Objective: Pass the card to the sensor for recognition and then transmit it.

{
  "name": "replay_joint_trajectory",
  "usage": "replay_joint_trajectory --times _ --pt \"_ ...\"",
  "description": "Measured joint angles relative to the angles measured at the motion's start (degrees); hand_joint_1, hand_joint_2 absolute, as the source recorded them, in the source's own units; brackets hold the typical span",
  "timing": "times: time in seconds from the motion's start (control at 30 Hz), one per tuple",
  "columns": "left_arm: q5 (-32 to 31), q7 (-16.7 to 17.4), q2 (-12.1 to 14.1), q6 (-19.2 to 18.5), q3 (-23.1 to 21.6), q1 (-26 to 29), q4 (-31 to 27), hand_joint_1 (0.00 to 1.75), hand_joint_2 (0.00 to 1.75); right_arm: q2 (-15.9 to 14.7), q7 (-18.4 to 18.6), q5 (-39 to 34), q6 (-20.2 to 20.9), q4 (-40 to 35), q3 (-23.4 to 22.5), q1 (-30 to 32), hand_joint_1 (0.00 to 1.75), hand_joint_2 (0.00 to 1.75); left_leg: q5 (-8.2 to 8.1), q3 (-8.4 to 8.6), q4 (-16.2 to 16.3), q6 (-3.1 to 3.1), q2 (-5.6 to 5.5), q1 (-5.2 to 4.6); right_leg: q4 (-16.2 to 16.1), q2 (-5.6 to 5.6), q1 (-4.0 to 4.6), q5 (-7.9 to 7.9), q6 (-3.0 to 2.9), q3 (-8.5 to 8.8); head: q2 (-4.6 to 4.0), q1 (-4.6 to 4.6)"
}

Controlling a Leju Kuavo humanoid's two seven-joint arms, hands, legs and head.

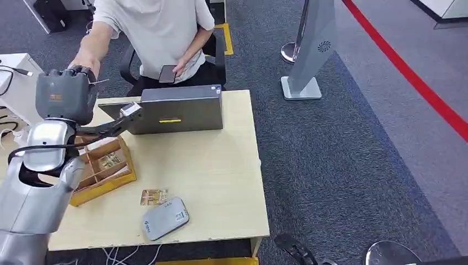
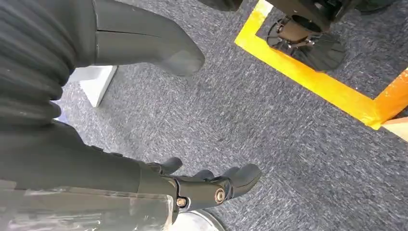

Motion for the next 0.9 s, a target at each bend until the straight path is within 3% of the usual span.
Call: replay_joint_trajectory --times 0.27,0.3,0.67,0.9 --pt "0.0 0.59 -0.48 -1.03 -0.48 -2.82 2.21 1.75 1.75 -0.11 -0.02 -0.02 0.17 2.08 0.63 -1.79 0.0 1.75 0.0 -0.01 0.0 0.0 0.03 0.0 0.02 0.06 0.0 0.0 0.0 -0.03 0.02 -0.02" --pt "0.0 0.59 -0.48 -1.05 -0.48 -2.9 2.38 0.0 1.75 -0.13 -0.02 -0.02 0.17 2.21 0.7 -1.89 0.0 1.75 0.0 -0.02 0.0 0.0 0.03 0.0 0.02 0.06 0.0 0.0 0.0 -0.03 0.0 0.0" --pt "1.25 0.87 0.29 -0.96 -0.59 -3.59 4.74 0.0 1.75 -0.7 -0.35 0.15 0.81 3.34 0.96 -2.97 0.0 1.75 -0.01 -0.09 0.0 0.02 0.01 -0.02 0.0 0.04 -0.02 -0.01 0.01 -0.06 0.02 -0.02" --pt "-0.32 2.42 5.13 2.66 1.75 -5.58 15.11 0.0 1.75 -0.87 0.61 -0.65 1.35 2.64 2.36 -2.0 0.0 1.75 0.02 -0.02 -0.03 -0.03 0.14 0.02 0.11 0.19 0.01 0.01 -0.03 -0.1 0.0 -0.04"
